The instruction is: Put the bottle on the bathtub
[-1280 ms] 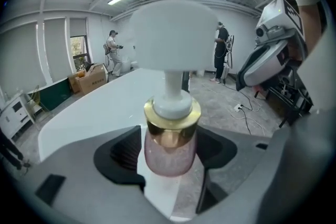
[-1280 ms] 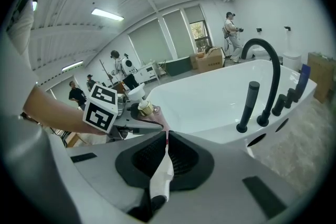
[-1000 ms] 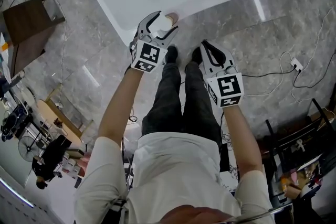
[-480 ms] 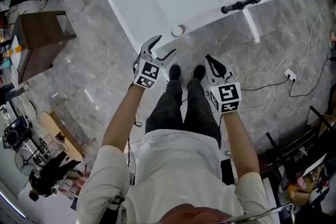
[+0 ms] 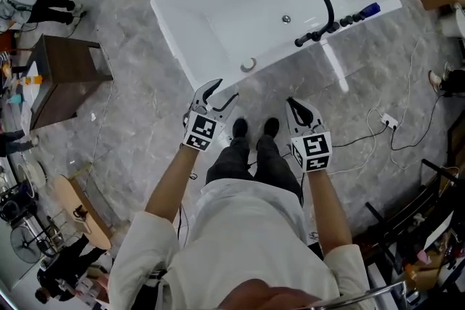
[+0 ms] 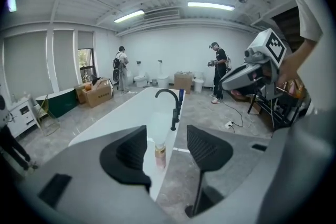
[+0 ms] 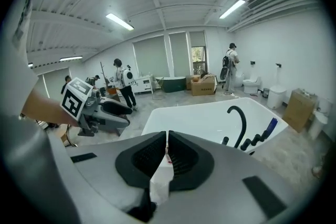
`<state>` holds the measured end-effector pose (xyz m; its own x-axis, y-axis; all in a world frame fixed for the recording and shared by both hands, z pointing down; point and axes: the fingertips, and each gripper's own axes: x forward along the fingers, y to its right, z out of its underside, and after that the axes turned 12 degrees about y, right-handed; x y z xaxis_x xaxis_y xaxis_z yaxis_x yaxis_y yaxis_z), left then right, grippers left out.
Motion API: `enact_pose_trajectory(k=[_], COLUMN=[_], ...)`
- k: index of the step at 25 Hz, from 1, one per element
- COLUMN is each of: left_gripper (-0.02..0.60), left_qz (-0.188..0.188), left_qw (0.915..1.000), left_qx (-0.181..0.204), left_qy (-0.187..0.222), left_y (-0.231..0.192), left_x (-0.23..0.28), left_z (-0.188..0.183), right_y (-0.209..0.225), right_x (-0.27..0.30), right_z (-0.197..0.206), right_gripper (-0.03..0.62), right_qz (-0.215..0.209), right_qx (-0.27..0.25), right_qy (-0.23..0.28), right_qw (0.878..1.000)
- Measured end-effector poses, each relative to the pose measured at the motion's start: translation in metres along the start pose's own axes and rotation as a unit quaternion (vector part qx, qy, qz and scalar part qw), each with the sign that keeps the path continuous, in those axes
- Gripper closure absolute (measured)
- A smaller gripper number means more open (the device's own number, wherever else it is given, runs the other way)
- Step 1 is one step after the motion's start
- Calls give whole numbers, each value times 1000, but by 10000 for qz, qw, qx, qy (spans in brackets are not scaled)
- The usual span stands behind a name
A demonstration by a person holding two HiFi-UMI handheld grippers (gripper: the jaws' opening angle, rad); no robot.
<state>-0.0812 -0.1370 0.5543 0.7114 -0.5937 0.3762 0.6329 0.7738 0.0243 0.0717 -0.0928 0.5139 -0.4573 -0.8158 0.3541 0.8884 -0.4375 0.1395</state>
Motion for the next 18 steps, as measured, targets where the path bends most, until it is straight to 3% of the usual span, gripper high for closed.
enact_pose_trajectory(k=[7, 13, 18], left_gripper=[390, 428, 446], left_qz=[-40, 220, 169], left_qw=[9999, 9981, 9973], left_qx=[-8, -523, -646], left_qy=[109, 219, 289], left_y=[24, 48, 57], left_x=[-42, -70, -87], left_z=[-57, -80, -95], right_y=[-1, -17, -24], right_x=[-47, -78, -93], right_z=[-34, -64, -78], right_gripper=[559, 559, 558], right_qz=[292, 298, 336], right_qx=[102, 283, 362], right_qy=[53, 376, 586], right_qw=[9995, 9984, 9971])
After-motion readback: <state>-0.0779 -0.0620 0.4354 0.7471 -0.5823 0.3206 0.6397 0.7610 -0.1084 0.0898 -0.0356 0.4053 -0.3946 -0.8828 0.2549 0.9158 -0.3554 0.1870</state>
